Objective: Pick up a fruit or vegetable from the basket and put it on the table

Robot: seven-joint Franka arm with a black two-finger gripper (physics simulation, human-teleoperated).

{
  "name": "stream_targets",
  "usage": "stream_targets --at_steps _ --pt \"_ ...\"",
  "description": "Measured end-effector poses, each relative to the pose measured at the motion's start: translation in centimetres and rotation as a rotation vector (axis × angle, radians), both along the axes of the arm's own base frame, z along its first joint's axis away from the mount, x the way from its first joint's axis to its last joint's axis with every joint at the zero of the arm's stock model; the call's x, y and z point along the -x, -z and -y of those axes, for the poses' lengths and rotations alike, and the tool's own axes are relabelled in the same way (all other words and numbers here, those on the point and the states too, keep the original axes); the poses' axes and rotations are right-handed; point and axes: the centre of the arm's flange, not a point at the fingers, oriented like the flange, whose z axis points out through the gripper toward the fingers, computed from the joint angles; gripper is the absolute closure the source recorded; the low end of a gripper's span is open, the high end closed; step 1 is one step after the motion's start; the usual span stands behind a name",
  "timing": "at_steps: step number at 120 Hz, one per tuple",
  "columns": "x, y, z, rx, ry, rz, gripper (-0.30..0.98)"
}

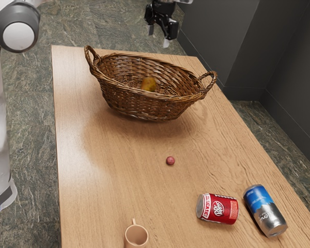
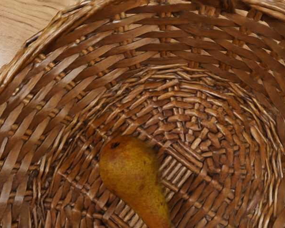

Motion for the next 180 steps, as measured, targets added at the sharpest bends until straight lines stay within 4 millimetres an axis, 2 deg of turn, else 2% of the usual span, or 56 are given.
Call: stream_targets --at_steps 25,29,33,35,37,39,41,43,52,58,65,72,77,83,88,95,101,115,128,140,146,151,157,167,180 --pt "-1.5 -0.5 2.7 -0.030 0.164 0.050 0.02" --pt "-1.5 -1.2 3.1 -0.037 0.185 0.065 0.02" --pt "-1.2 -3.0 3.6 -0.049 0.205 0.094 0.02" --pt "-0.5 -6.2 4.0 -0.068 0.214 0.157 0.02" --pt "0.8 -10.2 4.5 -0.092 0.224 0.241 0.02" --pt "2.4 -13.4 5.0 -0.114 0.234 0.305 0.02" --pt "3.5 -15.3 5.4 -0.132 0.242 0.341 0.02" --pt "3.4 -15.6 5.6 -0.145 0.248 0.343 0.02" --pt "-0.5 -12.7 6.3 -0.171 0.289 0.274 0.02" --pt "-2.8 -10.9 9.6 -0.186 0.364 0.236 0.02" --pt "-3.7 -10.1 13.2 -0.202 0.443 0.220 0.02" --pt "-3.8 -10.0 13.9 -0.219 0.467 0.212 0.02" --pt "-3.8 -9.8 11.4 -0.239 0.428 0.196 0.02" --pt "-3.5 -9.0 5.6 -0.253 0.337 0.153 0.02" --pt "-3.1 -7.4 1.3 -0.250 0.275 0.104 0.02" --pt "-3.0 -4.2 -2.3 -0.212 0.244 0.048 0.02" --pt "-2.0 -1.2 -4.5 -0.163 0.233 0.016 0.02" --pt "0.8 4.7 -8.1 -0.100 0.189 -0.005 0.02" --pt "0.6 10.1 -12.0 -0.043 0.132 -0.027 0.02" --pt "0.3 12.6 -14.5 -0.026 0.099 -0.032 0.02" --pt "-0.8 13.4 -14.4 -0.022 0.111 -0.033 0.02" --pt "-1.8 13.5 -13.1 -0.021 0.137 -0.032 0.02" --pt "-2.3 11.9 -10.9 -0.027 0.174 -0.019 0.02" --pt "-1.6 9.0 -8.1 -0.036 0.214 0.002 0.02" --pt "-1.4 7.9 -5.7 -0.032 0.251 -0.001 0.02"
